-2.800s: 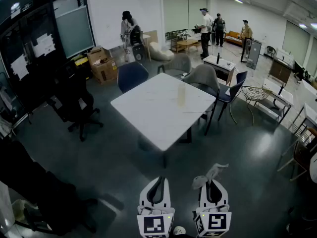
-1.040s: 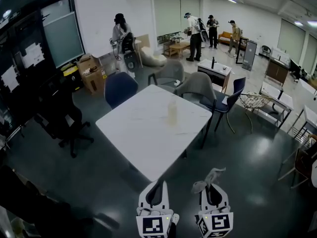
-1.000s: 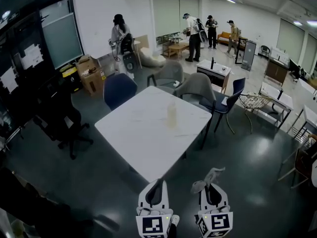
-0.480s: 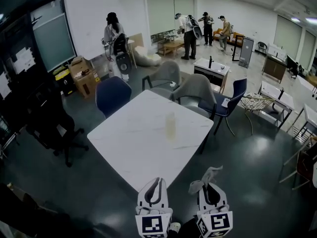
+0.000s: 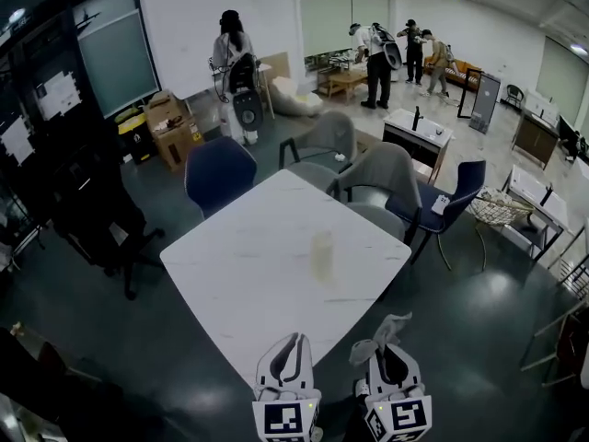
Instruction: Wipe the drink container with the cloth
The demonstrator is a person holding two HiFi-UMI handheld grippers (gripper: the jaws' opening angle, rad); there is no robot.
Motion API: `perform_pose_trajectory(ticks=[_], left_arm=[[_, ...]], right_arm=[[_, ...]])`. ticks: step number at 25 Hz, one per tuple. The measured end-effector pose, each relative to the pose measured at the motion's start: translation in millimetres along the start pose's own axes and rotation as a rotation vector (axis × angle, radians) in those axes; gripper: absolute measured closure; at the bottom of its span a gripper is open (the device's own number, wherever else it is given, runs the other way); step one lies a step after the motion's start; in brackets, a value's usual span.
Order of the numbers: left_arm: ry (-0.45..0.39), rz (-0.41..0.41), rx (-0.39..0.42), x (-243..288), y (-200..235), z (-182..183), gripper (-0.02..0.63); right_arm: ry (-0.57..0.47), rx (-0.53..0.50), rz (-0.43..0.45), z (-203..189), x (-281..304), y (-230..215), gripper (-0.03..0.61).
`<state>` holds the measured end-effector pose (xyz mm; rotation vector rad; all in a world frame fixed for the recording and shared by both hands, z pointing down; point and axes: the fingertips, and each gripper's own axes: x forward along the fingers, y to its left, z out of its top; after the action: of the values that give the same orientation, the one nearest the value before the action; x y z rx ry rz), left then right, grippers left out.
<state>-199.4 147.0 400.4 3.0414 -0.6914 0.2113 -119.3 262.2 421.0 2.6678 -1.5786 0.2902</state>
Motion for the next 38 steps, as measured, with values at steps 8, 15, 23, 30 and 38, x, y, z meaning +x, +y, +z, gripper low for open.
perform_pose_trajectory(ticks=[8,15,23,30,38], left_arm=[[0.000,0.148,-0.036,81,-24,14,0.578],[0.009,0.259,-0.044,130,-51,25,0.578],[0.040,0.328,-0.013,157,-62,14,0.578],[0.073,0.358,-0.027,180,-47,4,0.577],[0.084,0.345,-0.047,229,-11,-3,0.577]], right_arm=[[0.019,-0.052,0.176,22,70,-73,0.531],[0.026,-0.069,0.317,37,117,-126,0.531],[0.074,-0.059,0.441,22,144,-141,0.531],[0.107,-0.093,0.545,15,172,-132,0.531],[0.164,-0.169,0.628,12,222,-120,0.531]])
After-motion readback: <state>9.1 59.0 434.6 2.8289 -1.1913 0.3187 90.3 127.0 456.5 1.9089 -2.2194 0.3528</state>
